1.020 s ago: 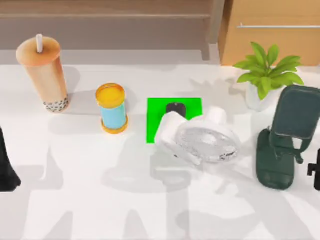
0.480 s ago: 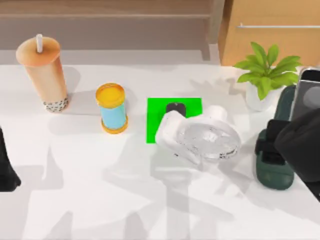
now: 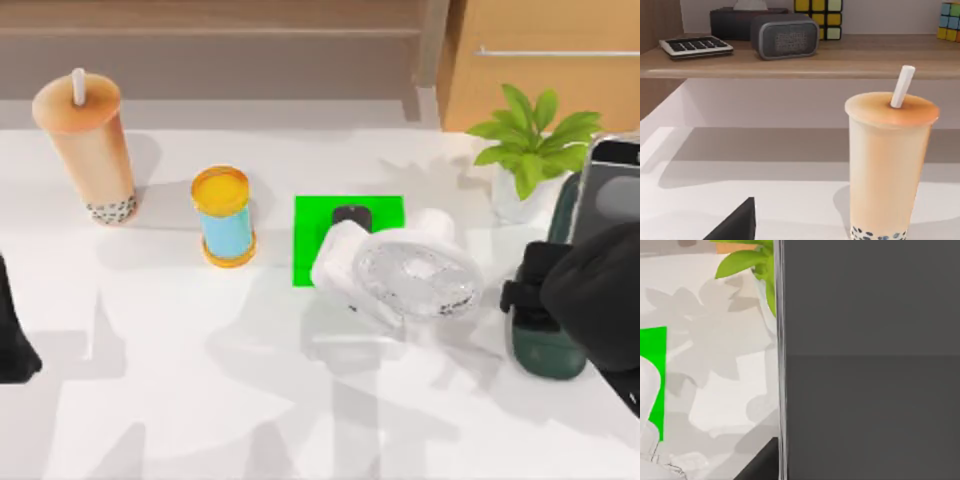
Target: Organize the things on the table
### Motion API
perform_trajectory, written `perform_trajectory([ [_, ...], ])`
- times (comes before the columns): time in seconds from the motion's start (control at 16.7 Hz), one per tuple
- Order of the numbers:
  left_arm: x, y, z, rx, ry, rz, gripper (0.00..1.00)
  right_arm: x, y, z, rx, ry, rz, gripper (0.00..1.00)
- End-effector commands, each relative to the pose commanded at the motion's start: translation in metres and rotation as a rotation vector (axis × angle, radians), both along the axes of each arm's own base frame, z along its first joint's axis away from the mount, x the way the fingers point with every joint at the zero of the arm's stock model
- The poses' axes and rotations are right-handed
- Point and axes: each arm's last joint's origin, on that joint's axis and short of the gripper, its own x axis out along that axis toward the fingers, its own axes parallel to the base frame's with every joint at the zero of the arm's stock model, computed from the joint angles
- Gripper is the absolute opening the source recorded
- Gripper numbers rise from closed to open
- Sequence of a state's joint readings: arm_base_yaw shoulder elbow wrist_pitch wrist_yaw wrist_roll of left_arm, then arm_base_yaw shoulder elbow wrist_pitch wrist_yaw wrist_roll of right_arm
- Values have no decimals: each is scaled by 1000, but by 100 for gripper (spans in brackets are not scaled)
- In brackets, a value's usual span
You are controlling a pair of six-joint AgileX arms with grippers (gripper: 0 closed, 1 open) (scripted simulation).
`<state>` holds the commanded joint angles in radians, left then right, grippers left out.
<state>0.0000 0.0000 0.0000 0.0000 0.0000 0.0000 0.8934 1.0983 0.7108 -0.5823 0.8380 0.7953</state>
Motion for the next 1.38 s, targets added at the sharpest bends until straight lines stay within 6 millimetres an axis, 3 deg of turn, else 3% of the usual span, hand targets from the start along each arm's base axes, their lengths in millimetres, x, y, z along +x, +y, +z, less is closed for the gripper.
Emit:
perform_trajectory([
  [0.3, 0, 0, 0, 0, 0, 0, 100, 8, -4, -3, 28, -22, -4, 0],
  [0.72, 0, 0, 0, 0, 0, 0, 100, 41, -6, -18, 1, -6, 1, 0],
  [1.02, 0, 0, 0, 0, 0, 0, 100, 44, -7, -19, -1, -4, 0, 0],
  [1.38, 0, 0, 0, 0, 0, 0, 100, 44, -7, -19, -1, -4, 0, 45],
])
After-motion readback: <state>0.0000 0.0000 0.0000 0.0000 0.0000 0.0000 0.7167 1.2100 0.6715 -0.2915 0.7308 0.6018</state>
